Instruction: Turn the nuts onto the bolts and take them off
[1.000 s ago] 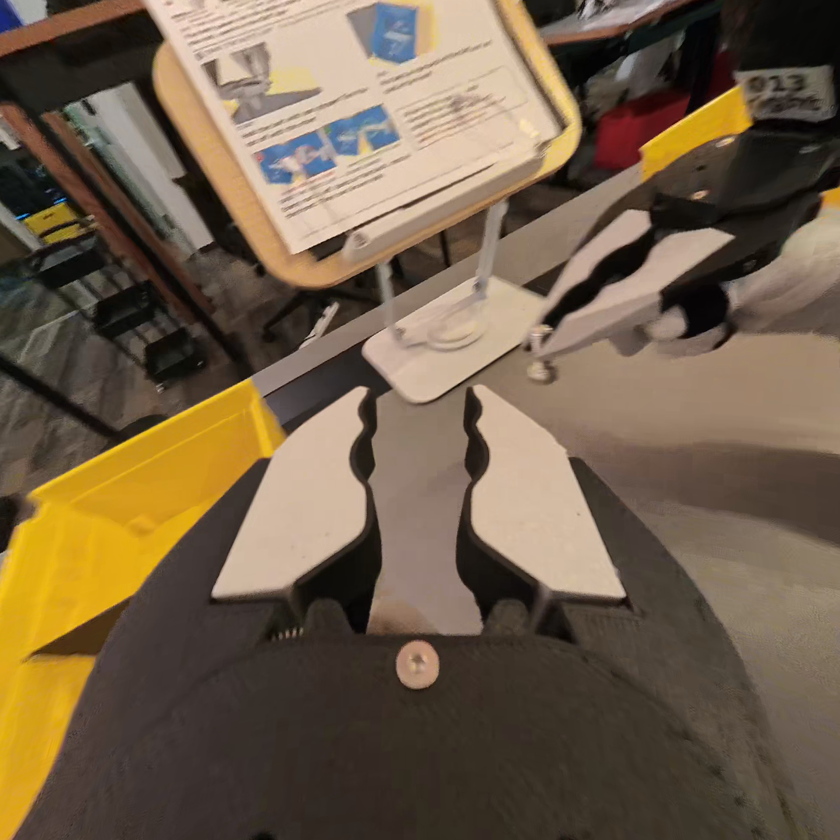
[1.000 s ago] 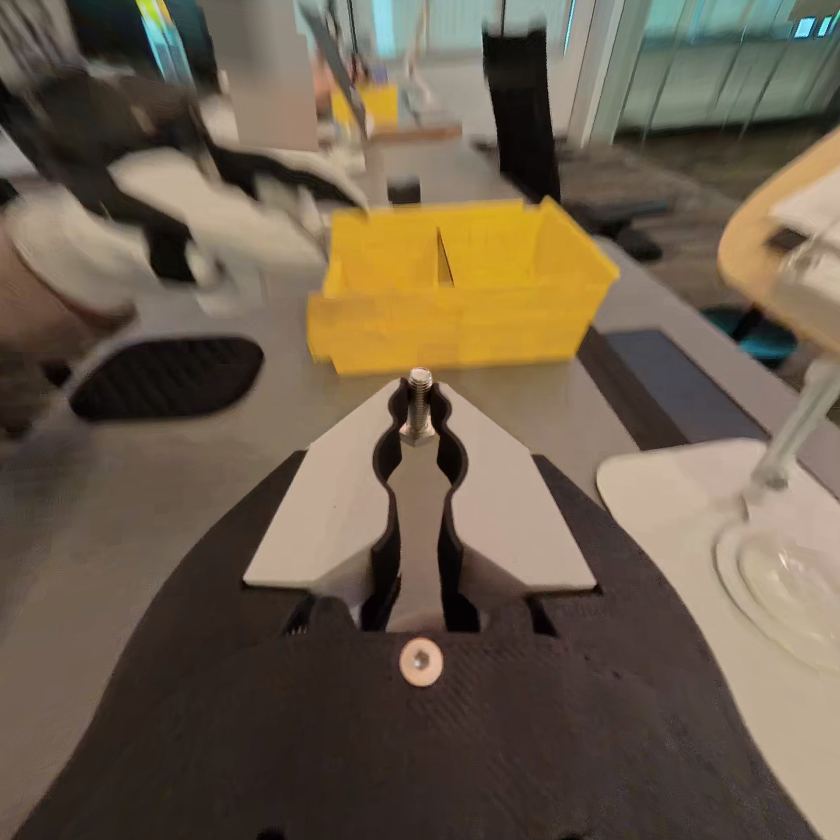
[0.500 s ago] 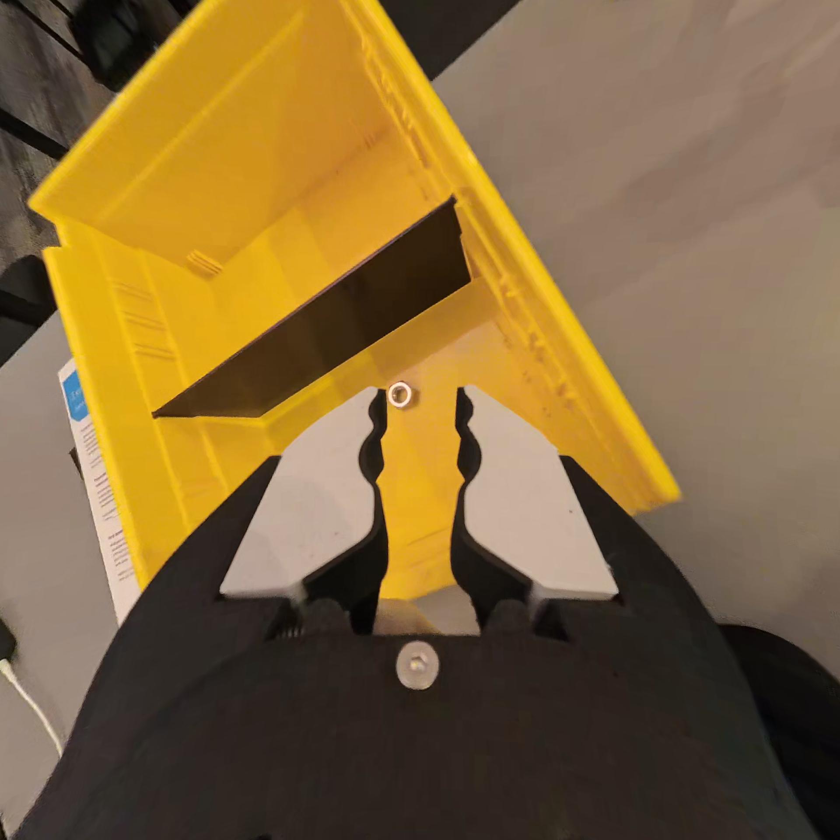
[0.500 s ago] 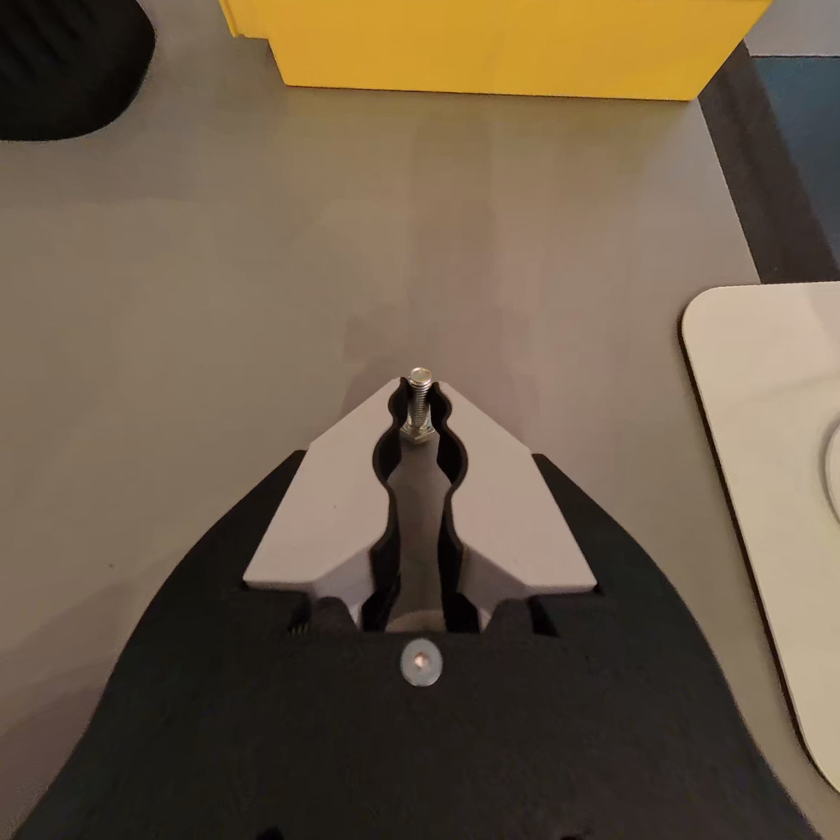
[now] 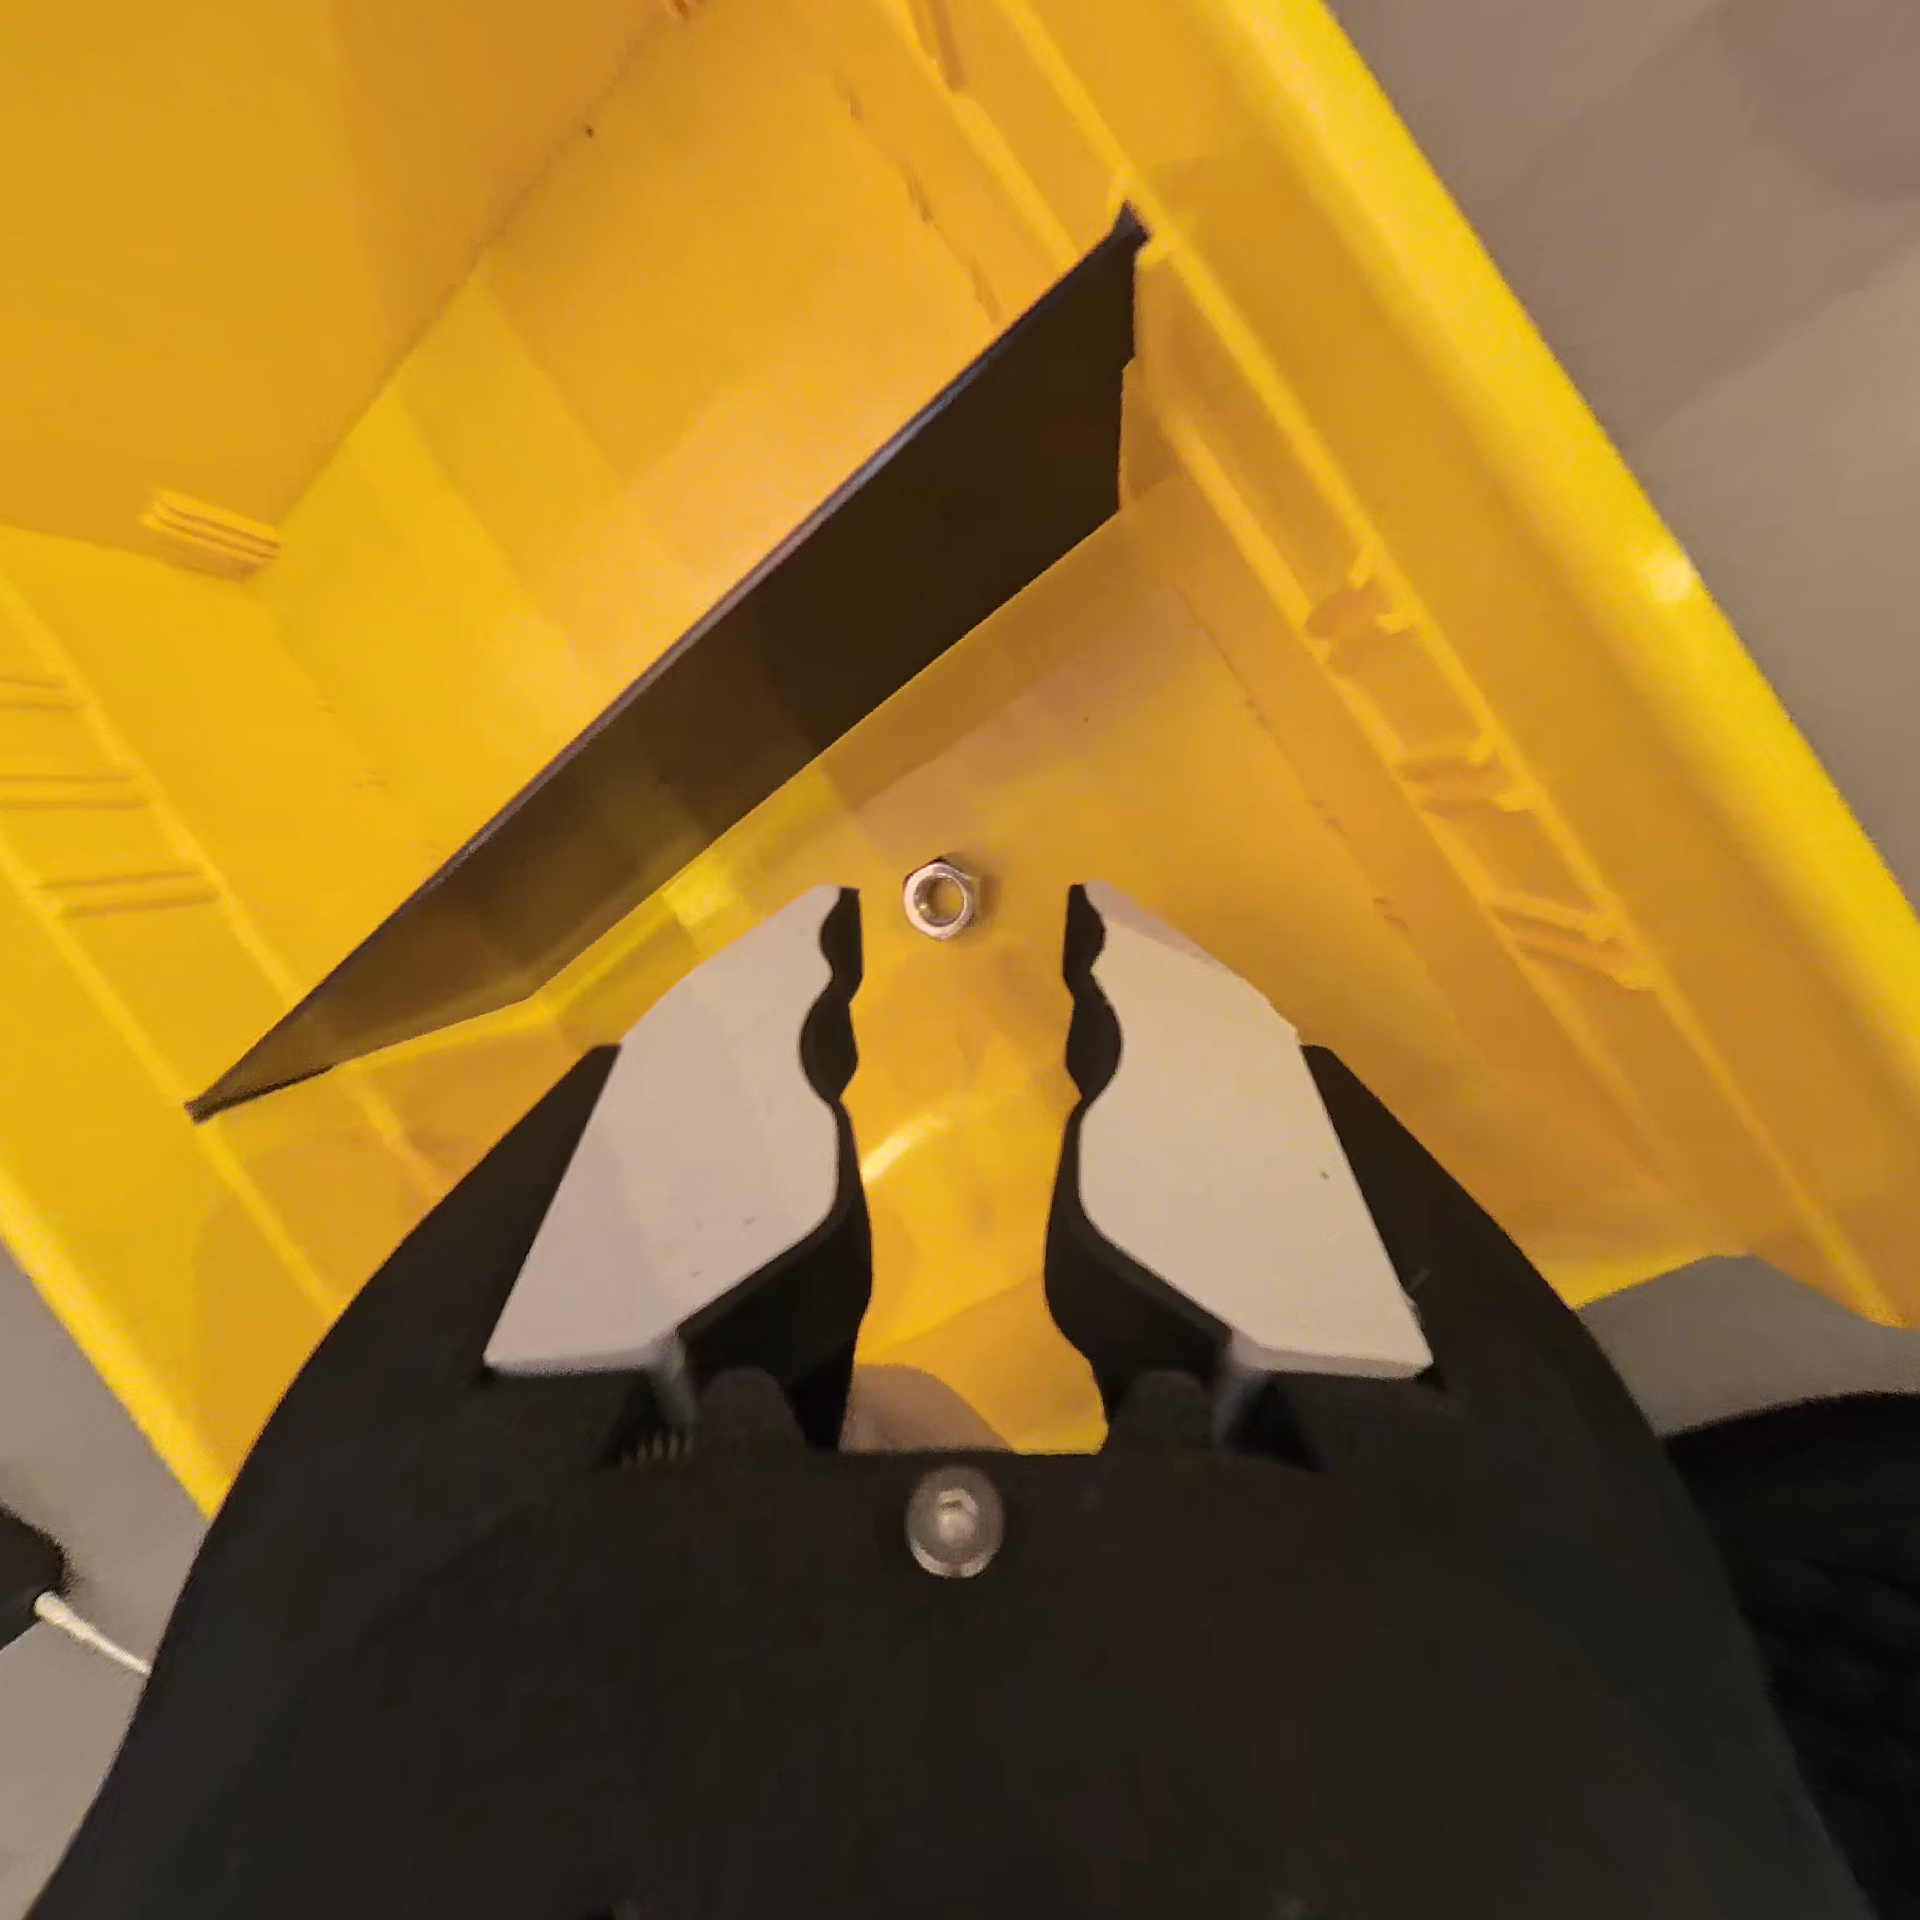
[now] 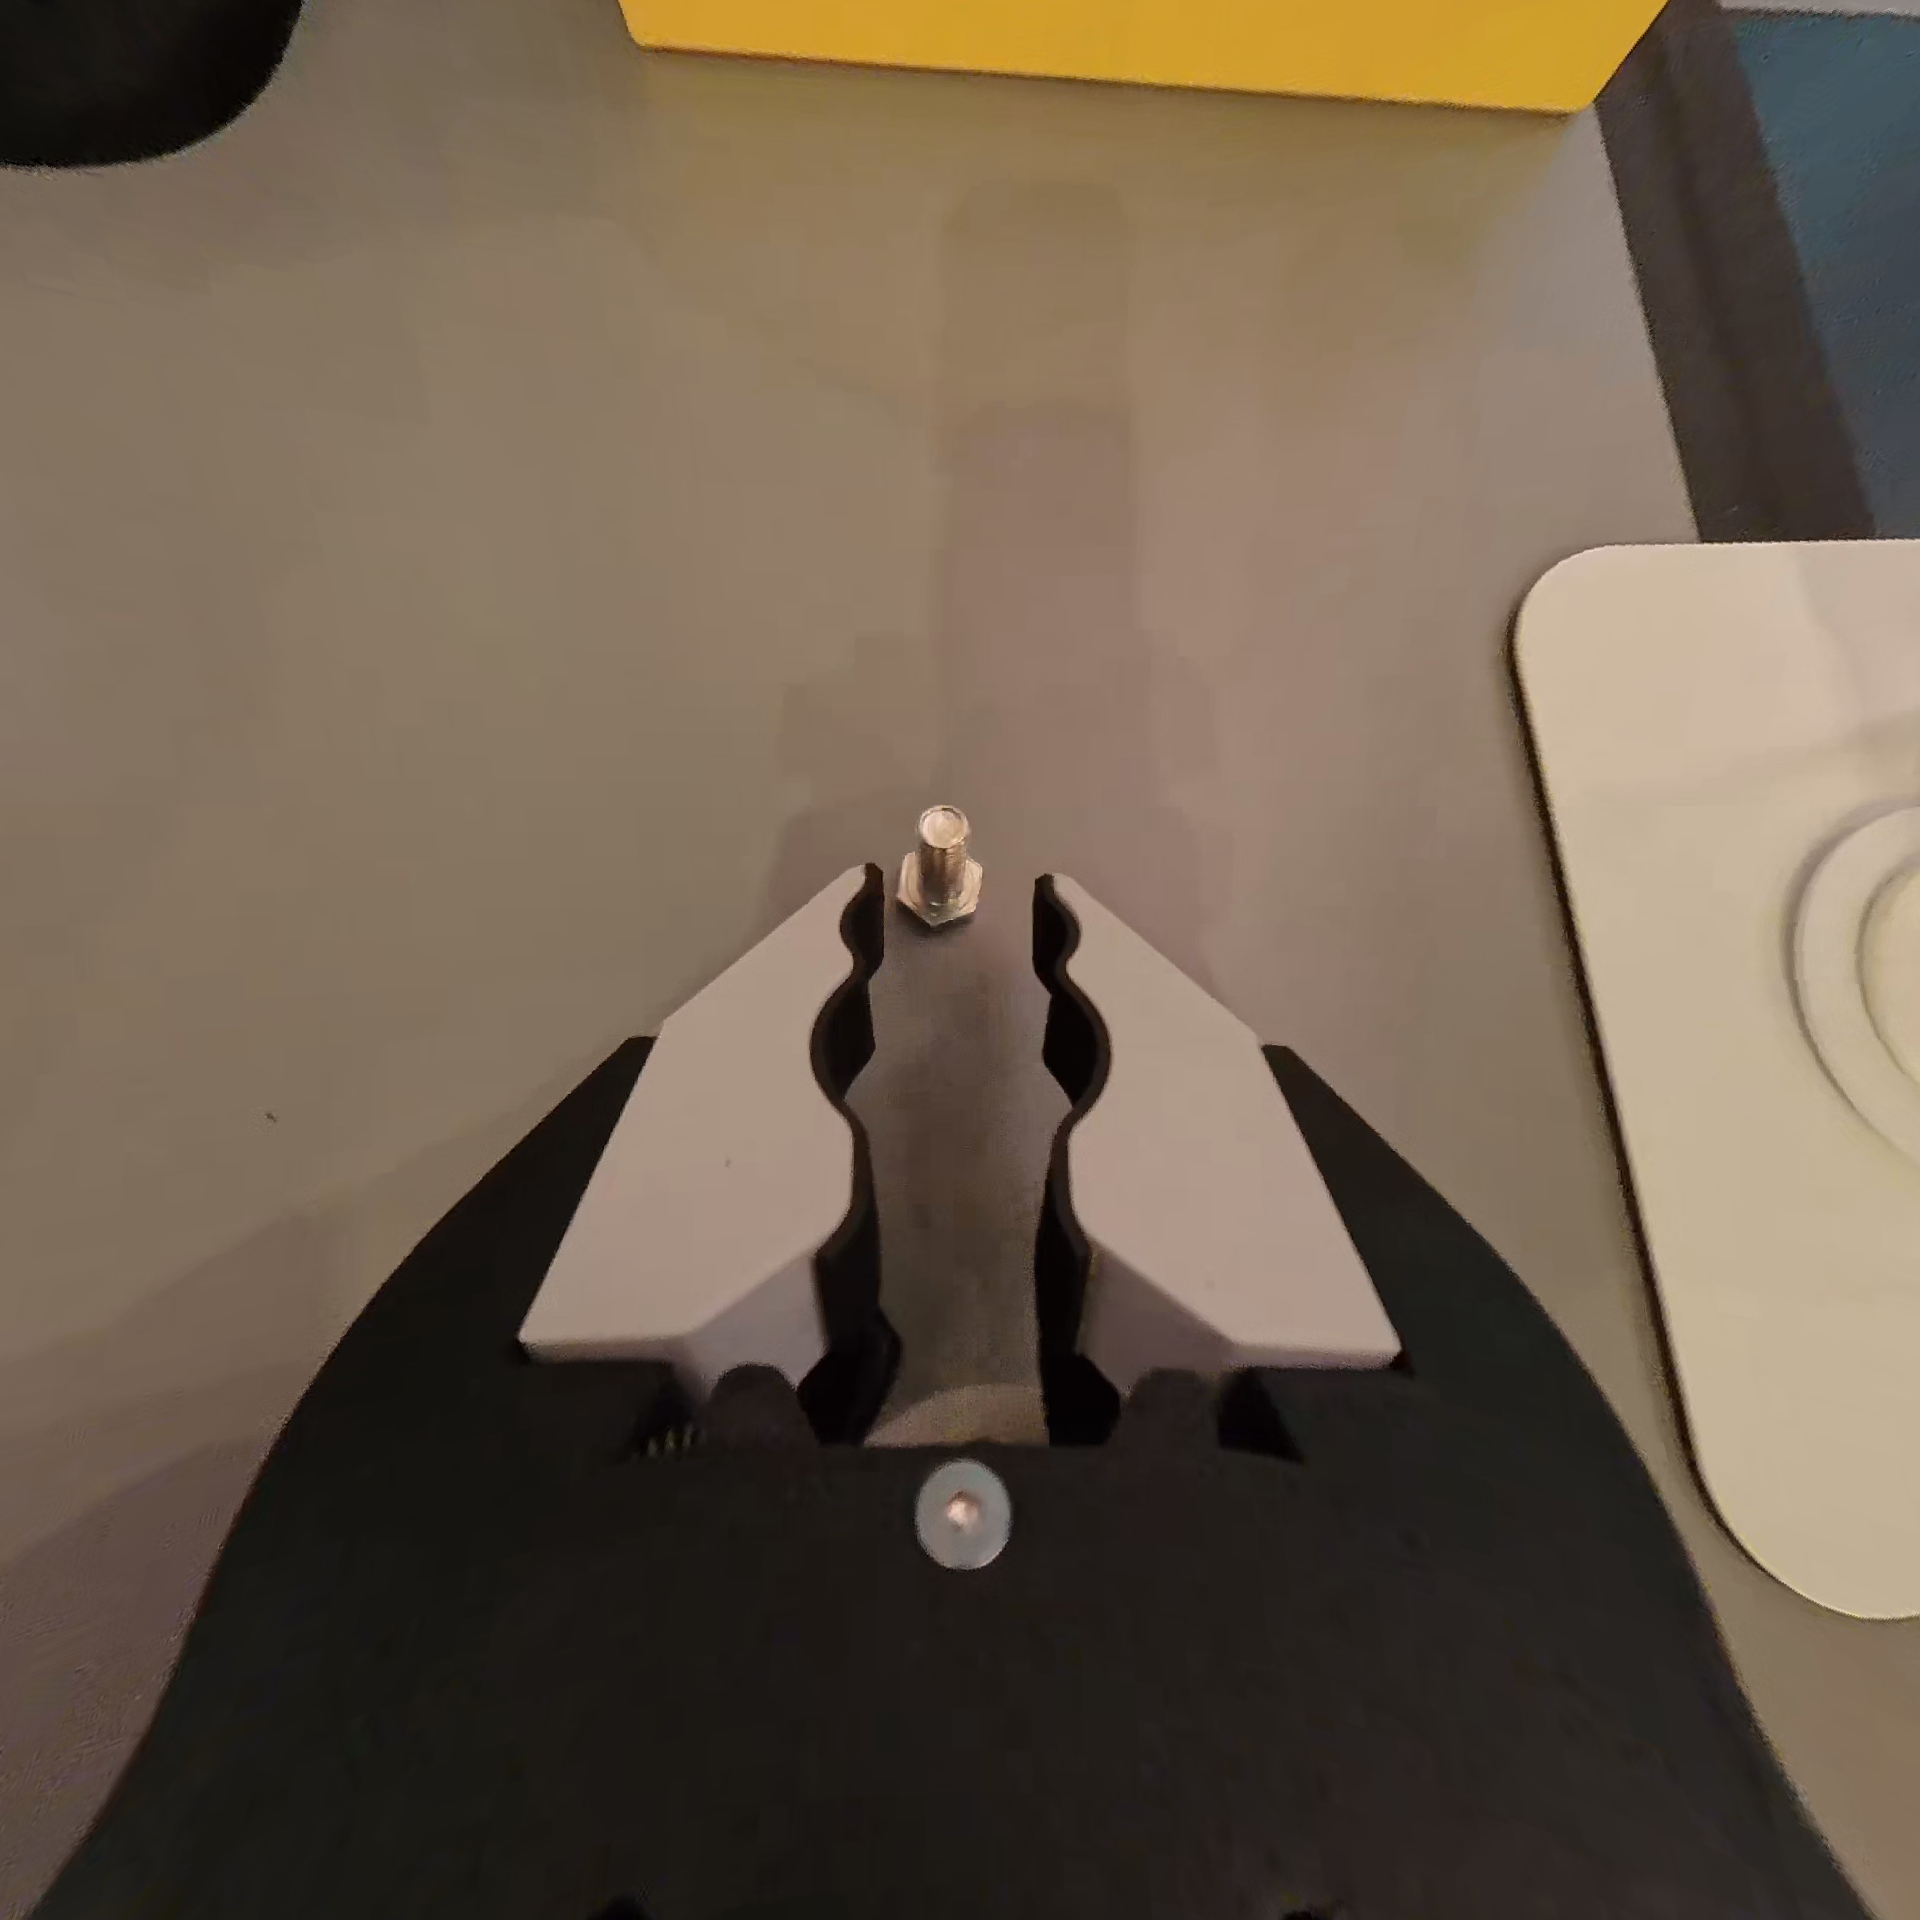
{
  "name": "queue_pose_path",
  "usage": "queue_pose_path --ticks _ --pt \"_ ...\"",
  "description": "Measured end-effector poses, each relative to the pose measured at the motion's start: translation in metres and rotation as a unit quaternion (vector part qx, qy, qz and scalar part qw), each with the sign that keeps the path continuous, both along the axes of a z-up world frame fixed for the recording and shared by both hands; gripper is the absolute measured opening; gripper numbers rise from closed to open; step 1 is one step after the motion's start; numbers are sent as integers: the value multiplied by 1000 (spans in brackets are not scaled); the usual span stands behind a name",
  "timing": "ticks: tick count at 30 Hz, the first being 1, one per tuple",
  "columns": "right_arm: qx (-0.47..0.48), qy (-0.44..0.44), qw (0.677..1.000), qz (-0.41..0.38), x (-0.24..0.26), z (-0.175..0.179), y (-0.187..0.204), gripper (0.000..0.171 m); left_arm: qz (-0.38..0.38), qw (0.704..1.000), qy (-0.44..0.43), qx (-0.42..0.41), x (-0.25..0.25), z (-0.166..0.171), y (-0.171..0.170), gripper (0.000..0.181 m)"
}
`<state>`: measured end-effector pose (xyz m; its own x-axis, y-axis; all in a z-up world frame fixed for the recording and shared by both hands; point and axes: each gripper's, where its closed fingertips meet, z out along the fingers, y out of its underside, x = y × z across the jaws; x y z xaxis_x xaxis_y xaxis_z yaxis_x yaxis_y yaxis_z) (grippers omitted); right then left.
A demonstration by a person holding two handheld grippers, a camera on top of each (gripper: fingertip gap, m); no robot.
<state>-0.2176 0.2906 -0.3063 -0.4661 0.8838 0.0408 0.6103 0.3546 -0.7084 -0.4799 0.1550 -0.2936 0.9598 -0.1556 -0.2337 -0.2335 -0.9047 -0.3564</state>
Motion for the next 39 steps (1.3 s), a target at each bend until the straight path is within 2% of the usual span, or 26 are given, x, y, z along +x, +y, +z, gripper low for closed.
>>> queue_pose_path --ticks 4,9,11,13,19,22,24,25,28,30,32,35,39 --pt "6 7 1000 -16 3 4 11 27 -11 998 8 -58 -7 -15 -7 39" --pt "12 11 999 -29 4 6 19 26 -5 996 -8 -88 -12 -29 -6 42" --pt "11 16 999 -30 3 9 19 26 -3 996 -29 -90 -9 -30 -5 35" --pt "10 19 999 -28 2 11 17 26 7 995 -43 -94 -8 -33 -5 19" --pt "10 31 999 -31 0 19 17 26 16 996 -41 -72 -12 -31 -7 17" --pt "4 59 997 -41 -2 36 19 30 34 999 -9 -10 -21 -11 -3 18" --pt "-1 89 995 -49 -5 53 20 32 43 997 39 57 -26 20 1 18" --pt "-12 108 993 -51 -7 65 18 32 18 993 63 97 -21 40 5 18" --pt "-101 189 976 -40 -14 116 -2 35 -34 962 127 240 13 107 20 17" --pt "-197 240 950 -25 -16 154 -20 36 -97 918 170 344 55 150 31 18" --pt "-295 270 917 2 -15 186 -39 39 -169 873 201 411 106 178 37 18" --pt "-407 273 870 50 -12 208 -64 44 -272 813 238 457 178 194 43 18" --pt "-460 246 845 116 -6 207 -90 43 -339 775 224 485 239 201 49 17"
